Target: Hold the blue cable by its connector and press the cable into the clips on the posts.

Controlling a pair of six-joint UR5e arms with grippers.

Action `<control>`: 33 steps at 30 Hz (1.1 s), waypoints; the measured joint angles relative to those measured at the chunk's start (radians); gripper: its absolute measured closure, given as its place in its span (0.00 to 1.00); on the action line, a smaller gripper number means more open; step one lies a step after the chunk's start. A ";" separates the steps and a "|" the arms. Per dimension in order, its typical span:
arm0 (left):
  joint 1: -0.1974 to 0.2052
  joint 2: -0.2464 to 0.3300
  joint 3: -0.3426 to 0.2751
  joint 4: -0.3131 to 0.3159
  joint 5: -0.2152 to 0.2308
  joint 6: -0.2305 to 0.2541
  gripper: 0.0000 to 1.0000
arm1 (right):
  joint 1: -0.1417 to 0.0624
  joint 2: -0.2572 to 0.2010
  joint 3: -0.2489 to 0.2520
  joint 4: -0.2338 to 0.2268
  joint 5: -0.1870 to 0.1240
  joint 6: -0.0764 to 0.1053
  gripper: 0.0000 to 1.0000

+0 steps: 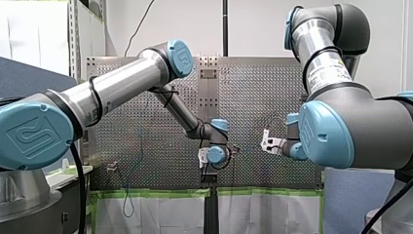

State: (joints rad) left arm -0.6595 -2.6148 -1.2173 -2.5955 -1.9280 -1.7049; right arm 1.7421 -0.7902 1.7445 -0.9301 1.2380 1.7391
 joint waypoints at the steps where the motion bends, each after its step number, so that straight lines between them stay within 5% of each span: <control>1: 0.000 0.000 0.003 -0.001 0.005 0.000 1.00 | 0.000 0.000 -0.002 -0.001 0.000 0.000 1.00; 15: 0.034 -0.001 0.119 -0.077 0.038 -0.006 1.00 | -0.003 0.002 -0.013 -0.033 0.001 0.019 1.00; 33: 0.070 -0.001 0.130 -0.103 0.033 0.008 1.00 | -0.015 0.004 -0.015 -0.038 0.056 0.017 1.00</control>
State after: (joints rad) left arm -0.5896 -2.6159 -1.0872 -2.6989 -1.8952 -1.6966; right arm 1.7274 -0.7866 1.7297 -0.9677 1.2942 1.7565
